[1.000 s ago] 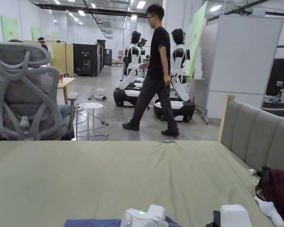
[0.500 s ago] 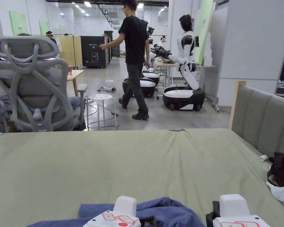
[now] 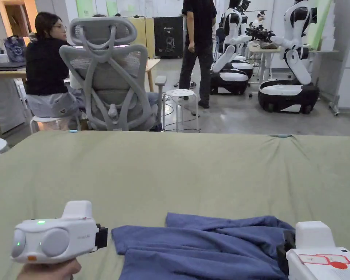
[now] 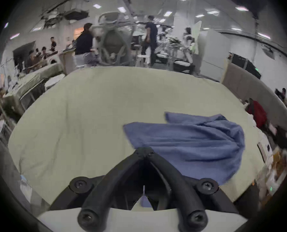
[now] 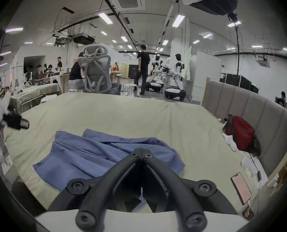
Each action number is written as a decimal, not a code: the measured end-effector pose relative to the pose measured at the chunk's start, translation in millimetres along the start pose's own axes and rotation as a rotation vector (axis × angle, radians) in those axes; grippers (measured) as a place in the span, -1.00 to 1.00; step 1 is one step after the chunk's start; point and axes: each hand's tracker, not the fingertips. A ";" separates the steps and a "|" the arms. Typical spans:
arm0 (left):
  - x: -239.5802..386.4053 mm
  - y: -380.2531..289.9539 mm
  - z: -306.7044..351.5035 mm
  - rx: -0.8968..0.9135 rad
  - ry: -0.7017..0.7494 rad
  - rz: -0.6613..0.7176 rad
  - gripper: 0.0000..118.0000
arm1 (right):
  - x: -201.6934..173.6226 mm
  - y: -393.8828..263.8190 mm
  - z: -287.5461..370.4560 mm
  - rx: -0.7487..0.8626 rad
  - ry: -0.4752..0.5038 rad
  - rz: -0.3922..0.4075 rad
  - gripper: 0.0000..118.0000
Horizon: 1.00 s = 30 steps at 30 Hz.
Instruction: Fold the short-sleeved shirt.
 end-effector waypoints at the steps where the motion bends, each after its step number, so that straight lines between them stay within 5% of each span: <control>1: -6.7 9.9 -16.0 -0.052 0.010 -0.022 -1.00 | -3.0 -0.1 -3.7 -0.005 0.008 0.010 -0.99; 10: -6.2 53.4 -146.0 -0.232 0.035 -0.035 -0.98 | -2.5 -0.9 -36.6 -0.048 0.024 0.016 -1.00; 11: -4.6 55.5 -153.1 -0.220 0.034 -0.015 -0.63 | -1.3 -2.3 -40.1 -0.054 0.021 0.016 -1.00; 13: -0.7 58.2 -178.4 -0.269 0.067 -0.001 0.76 | 2.8 -6.1 -46.5 -0.067 0.018 0.017 -1.00; 14: 1.0 57.5 -186.8 -0.287 0.063 -0.015 0.96 | 4.5 -7.6 -49.9 -0.074 0.015 0.018 -1.00; 15: 1.5 57.1 -192.6 -0.279 0.055 -0.033 0.89 | 6.4 -9.1 -53.1 -0.081 0.011 0.019 -1.00; 18: 5.9 52.3 -214.3 -0.333 0.102 -0.052 0.26 | 14.4 -13.1 -59.1 -0.097 -0.003 0.011 -1.00; 19: 7.9 48.4 -219.2 -0.359 0.108 -0.065 -0.13 | 17.0 -14.2 -60.4 -0.100 -0.007 0.008 -1.00; 22: 26.2 32.6 -220.9 -0.347 0.147 -0.249 -0.39 | 26.5 -17.1 -60.4 -0.107 -0.026 -0.001 -1.00; 24: 38.4 32.0 -213.5 -0.367 0.143 -0.274 -0.97 | 35.5 -19.2 -59.4 -0.111 -0.036 -0.020 -1.00; 30: 37.9 46.2 -175.1 -0.302 0.081 -0.240 -0.98 | 78.8 -25.9 -57.7 -0.142 -0.075 -0.029 -1.00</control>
